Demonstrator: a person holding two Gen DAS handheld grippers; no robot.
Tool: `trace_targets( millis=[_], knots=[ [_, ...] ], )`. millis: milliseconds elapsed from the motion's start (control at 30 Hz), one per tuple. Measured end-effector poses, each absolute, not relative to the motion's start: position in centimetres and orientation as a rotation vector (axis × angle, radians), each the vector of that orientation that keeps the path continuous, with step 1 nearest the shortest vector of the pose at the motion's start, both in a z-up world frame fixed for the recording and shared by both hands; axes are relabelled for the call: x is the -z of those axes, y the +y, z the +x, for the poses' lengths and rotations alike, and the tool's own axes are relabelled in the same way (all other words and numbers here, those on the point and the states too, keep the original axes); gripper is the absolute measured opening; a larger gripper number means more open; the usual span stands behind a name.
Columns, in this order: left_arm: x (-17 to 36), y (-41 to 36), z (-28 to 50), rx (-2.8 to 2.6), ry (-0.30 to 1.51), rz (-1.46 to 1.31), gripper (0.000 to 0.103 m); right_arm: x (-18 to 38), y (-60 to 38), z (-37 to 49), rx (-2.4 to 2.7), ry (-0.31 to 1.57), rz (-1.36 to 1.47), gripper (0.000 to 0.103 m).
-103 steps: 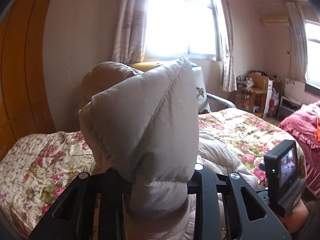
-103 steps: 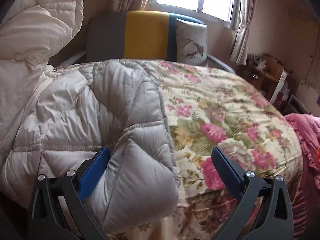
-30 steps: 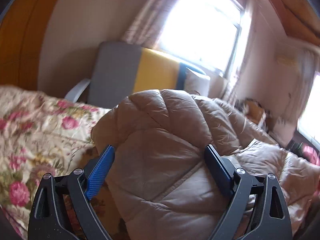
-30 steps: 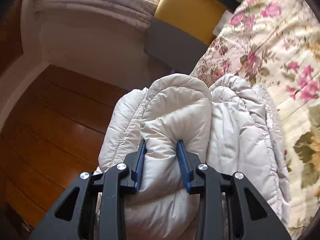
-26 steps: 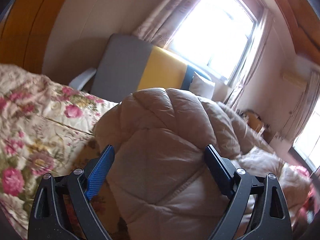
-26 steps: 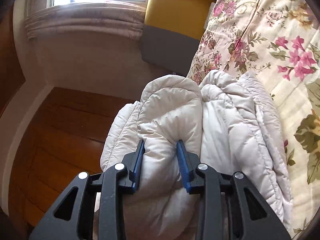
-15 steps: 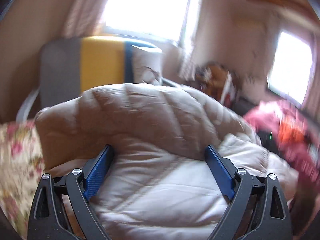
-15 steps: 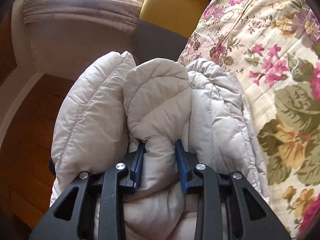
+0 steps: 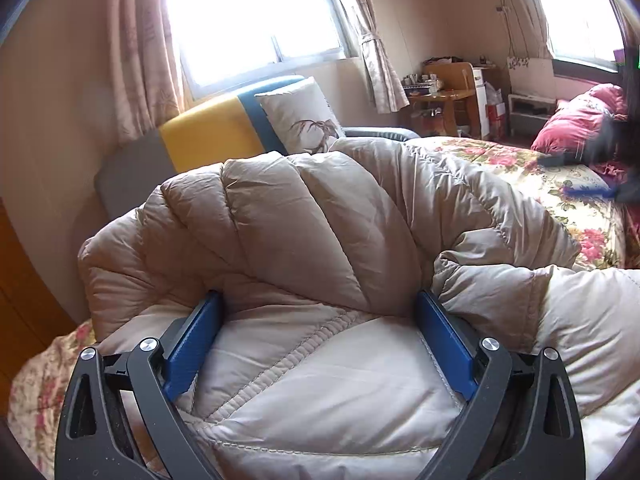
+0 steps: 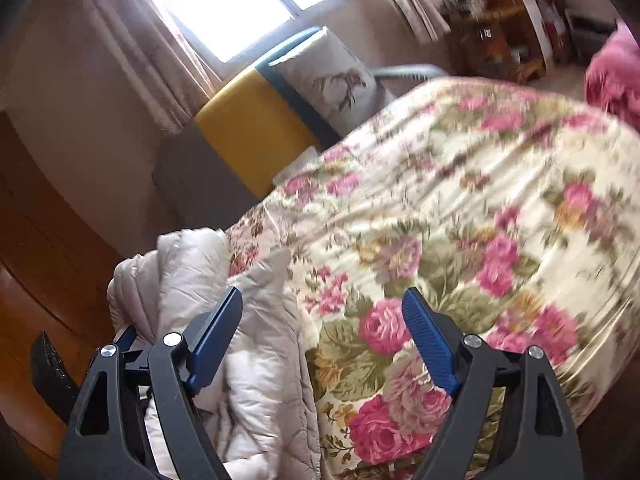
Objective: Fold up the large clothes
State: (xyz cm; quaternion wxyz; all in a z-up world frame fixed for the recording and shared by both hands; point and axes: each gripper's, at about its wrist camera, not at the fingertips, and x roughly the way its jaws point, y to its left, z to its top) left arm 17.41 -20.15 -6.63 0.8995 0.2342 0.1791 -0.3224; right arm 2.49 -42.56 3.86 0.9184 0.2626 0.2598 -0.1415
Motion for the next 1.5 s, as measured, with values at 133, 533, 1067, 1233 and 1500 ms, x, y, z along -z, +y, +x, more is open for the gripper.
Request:
trace_targets(
  millis=[133, 533, 1067, 1233, 1500],
  knots=[
    [6.7, -20.7, 17.0, 0.645, 0.354, 0.501, 0.096, -8.6, -36.6, 5.5, 0.316, 0.486, 0.298, 0.092],
    [4.3, -16.4, 16.6, 0.685, 0.419, 0.317, 0.099, 1.4, -37.6, 12.2, 0.528, 0.687, 0.225, 0.092],
    [4.4, -21.5, 29.6, 0.344, 0.709, 0.408, 0.1, 2.9, -38.1, 11.9, 0.649, 0.74, 0.197, 0.097],
    [7.1, -21.7, 31.2, 0.35, 0.753, 0.393, 0.1, 3.6, -38.9, 12.6, 0.665, 0.778, 0.222, 0.098],
    [9.3, -22.4, 32.7, 0.354, 0.757, 0.352, 0.1, 4.4, -39.3, 13.8, 0.69, 0.816, 0.226, 0.098]
  ],
)
